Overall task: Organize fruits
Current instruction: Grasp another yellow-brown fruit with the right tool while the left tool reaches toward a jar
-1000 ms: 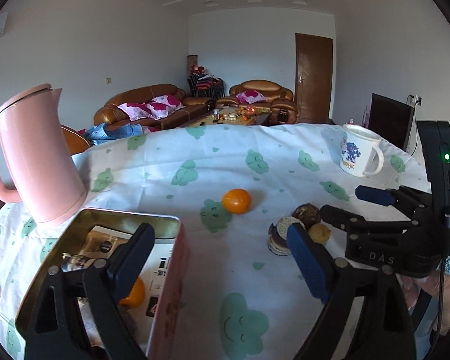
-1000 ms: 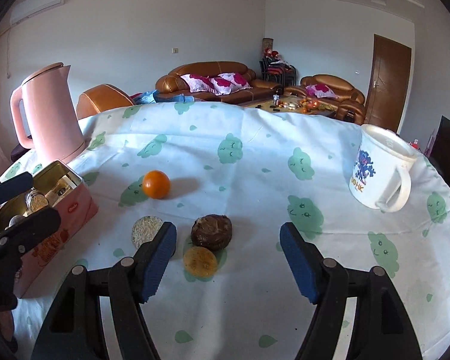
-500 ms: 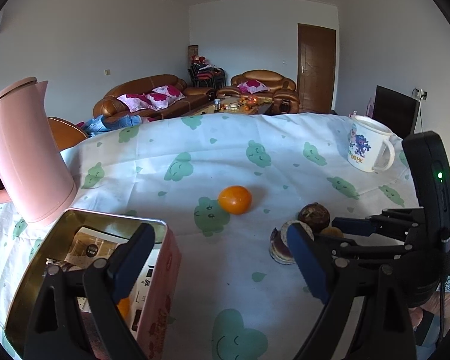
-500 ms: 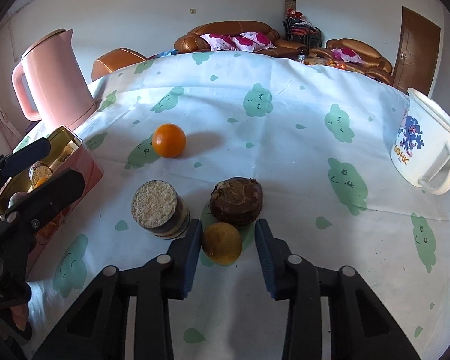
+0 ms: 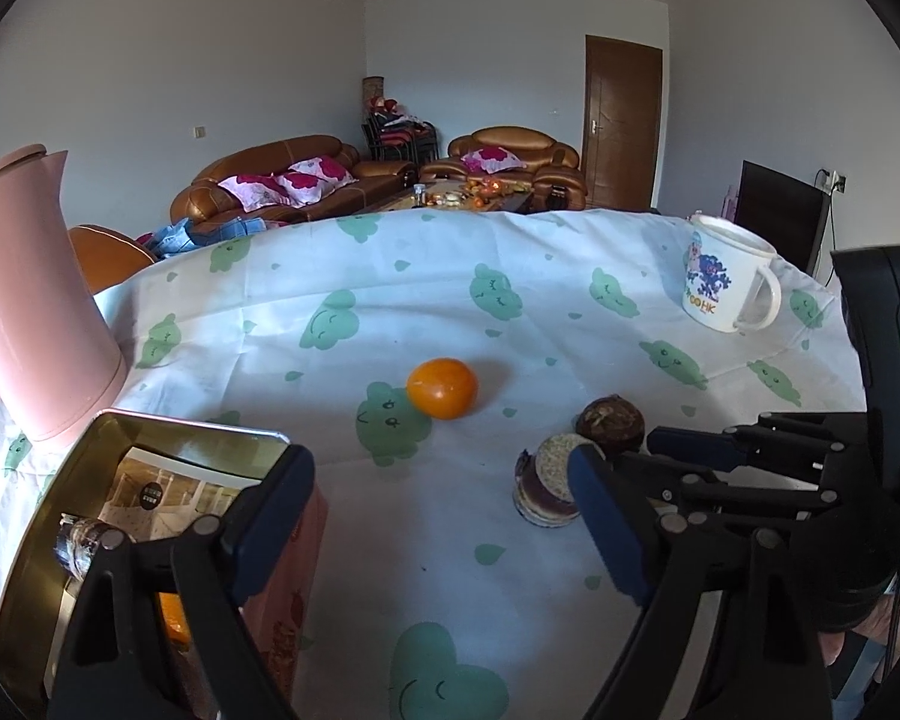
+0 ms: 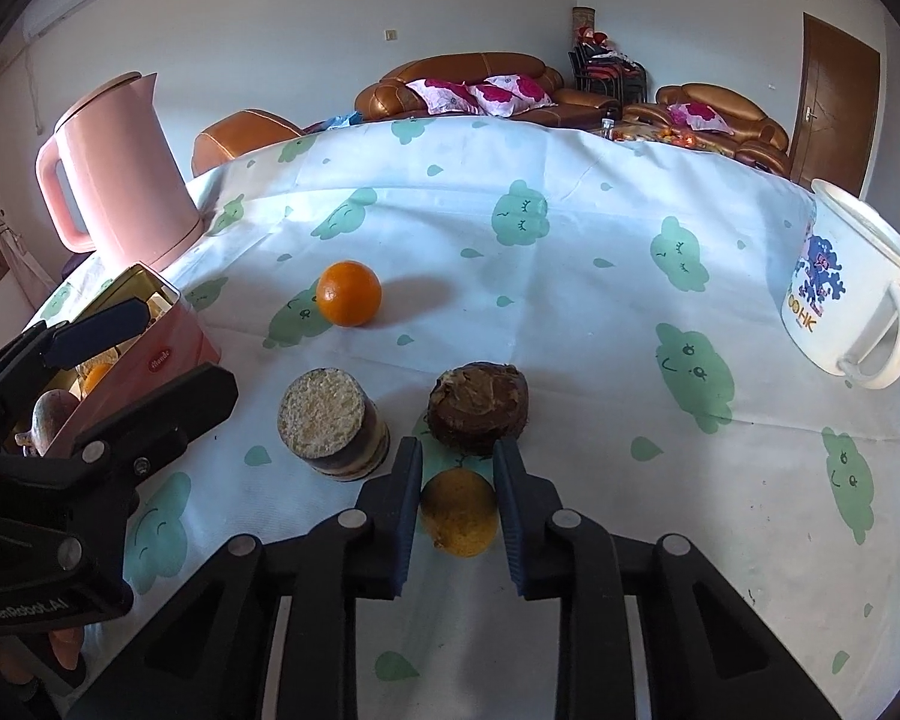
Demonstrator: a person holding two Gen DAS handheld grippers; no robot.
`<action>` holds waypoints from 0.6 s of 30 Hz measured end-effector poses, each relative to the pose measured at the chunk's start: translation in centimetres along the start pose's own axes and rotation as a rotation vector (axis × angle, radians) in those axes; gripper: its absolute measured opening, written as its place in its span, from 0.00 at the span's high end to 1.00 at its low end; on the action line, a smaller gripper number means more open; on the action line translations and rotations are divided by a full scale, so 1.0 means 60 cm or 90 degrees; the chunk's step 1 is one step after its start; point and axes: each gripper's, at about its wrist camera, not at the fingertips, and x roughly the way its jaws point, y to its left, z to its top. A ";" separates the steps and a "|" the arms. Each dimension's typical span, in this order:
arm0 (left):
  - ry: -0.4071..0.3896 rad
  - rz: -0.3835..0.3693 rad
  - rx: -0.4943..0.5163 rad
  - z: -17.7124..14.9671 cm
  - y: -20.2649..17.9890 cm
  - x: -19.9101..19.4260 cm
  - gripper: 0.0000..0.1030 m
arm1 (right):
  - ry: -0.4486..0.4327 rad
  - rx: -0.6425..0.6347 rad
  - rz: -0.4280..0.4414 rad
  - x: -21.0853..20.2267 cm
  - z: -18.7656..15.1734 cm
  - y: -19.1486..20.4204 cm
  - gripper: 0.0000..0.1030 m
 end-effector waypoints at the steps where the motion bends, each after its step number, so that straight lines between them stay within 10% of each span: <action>1: 0.000 0.000 0.001 0.000 0.000 0.000 0.14 | 0.005 -0.001 -0.002 0.002 0.001 0.001 0.73; 18: 0.014 -0.012 0.022 0.001 -0.014 0.016 0.23 | -0.027 -0.022 -0.044 -0.018 -0.007 0.011 0.73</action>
